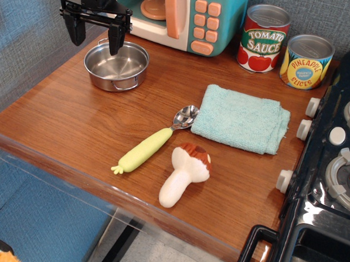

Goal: Move the mushroom and place it on the blue towel

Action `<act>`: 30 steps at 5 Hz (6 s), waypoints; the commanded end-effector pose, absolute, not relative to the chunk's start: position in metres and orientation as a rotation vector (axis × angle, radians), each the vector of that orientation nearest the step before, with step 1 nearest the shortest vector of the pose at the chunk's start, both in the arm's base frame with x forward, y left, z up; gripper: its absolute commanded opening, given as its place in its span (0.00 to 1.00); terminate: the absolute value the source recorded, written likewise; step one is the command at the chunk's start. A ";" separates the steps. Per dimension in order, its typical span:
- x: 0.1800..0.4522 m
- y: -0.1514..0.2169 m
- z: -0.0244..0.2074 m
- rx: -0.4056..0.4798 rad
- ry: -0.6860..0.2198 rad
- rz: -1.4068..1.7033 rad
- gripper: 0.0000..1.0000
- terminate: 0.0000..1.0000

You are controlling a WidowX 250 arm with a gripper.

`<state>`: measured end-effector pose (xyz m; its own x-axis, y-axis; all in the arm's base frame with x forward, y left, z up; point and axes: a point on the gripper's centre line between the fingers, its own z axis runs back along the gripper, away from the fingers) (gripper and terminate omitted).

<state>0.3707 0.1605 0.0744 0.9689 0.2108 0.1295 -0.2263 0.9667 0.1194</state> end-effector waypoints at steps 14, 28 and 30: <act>0.283 -0.031 0.039 0.089 -0.081 -0.192 1.00 0.00; 0.381 -0.027 0.116 -0.004 -0.253 -0.195 1.00 0.00; 0.368 -0.015 0.118 0.086 -0.250 -0.133 1.00 0.00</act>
<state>0.3721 -0.0157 0.0894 0.9774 -0.1364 0.1618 0.1224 0.9881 0.0936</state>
